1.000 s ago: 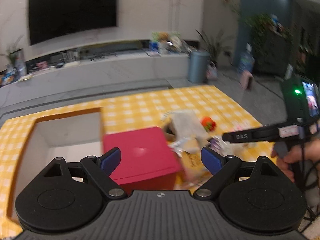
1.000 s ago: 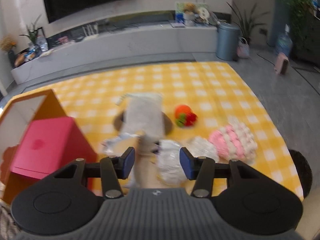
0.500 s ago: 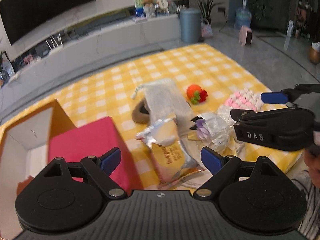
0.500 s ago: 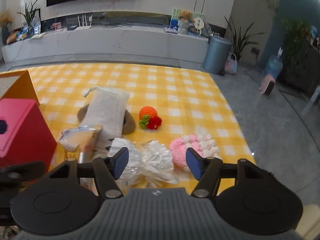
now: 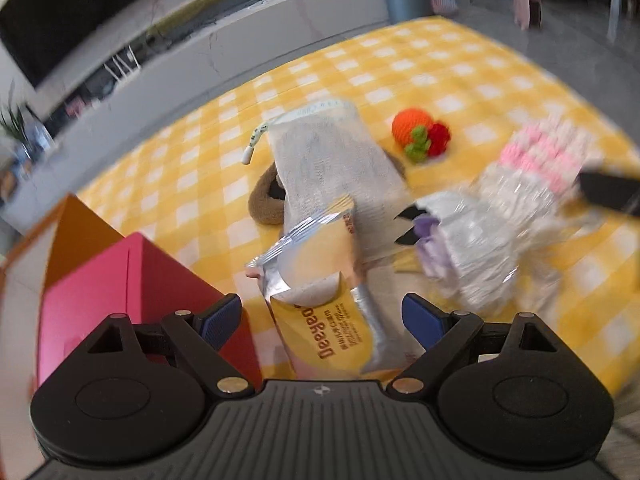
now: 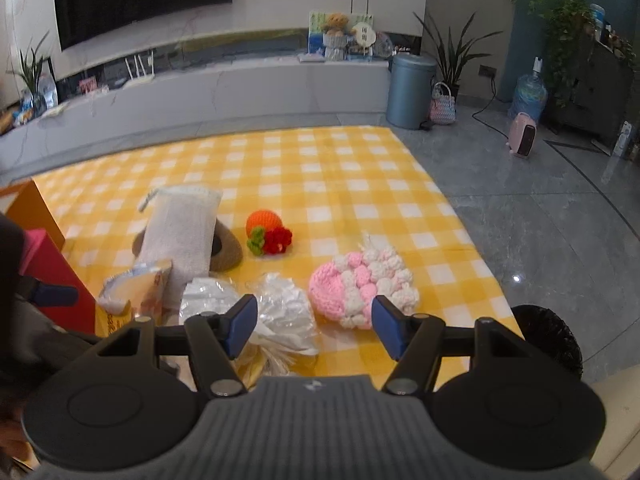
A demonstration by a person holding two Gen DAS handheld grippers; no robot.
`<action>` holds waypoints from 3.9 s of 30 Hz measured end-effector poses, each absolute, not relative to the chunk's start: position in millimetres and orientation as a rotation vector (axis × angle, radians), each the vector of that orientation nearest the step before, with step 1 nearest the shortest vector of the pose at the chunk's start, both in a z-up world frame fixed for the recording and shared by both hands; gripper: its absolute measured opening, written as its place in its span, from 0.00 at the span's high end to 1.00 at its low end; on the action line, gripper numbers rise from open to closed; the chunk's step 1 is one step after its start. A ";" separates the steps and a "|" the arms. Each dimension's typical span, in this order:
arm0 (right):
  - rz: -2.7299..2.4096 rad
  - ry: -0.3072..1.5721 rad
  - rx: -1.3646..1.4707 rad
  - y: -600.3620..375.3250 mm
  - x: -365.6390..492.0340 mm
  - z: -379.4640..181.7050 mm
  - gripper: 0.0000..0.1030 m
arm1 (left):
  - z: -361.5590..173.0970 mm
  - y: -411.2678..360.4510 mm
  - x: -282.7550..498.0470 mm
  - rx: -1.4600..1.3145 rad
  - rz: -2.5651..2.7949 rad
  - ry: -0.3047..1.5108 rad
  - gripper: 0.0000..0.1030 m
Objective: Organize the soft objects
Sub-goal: 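Grasp the Deeyeo wipes pack with the left tool, then lift the wipes pack with the left tool while the right tool reaches toward the plastic bundle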
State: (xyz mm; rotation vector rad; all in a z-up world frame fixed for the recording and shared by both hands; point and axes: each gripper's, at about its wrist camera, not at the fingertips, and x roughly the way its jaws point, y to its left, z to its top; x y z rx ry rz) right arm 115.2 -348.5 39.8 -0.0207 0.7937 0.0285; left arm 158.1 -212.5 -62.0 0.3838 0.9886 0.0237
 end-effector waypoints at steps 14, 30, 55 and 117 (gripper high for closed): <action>0.024 0.783 -0.009 -350.7 116.2 40.1 0.39 | -83.0 -229.7 177.2 0.450 0.209 0.887 0.00; 0.033 0.798 0.009 -353.4 118.3 36.2 0.39 | -82.3 -208.4 183.9 0.341 0.093 0.987 0.57; 0.086 0.862 -0.256 -316.8 122.8 17.9 0.35 | -22.5 -162.0 106.7 0.102 -0.298 0.855 0.78; 0.609 0.754 -1.102 -257.5 136.5 -24.3 0.28 | -76.7 -180.6 123.4 0.098 -0.237 0.976 0.16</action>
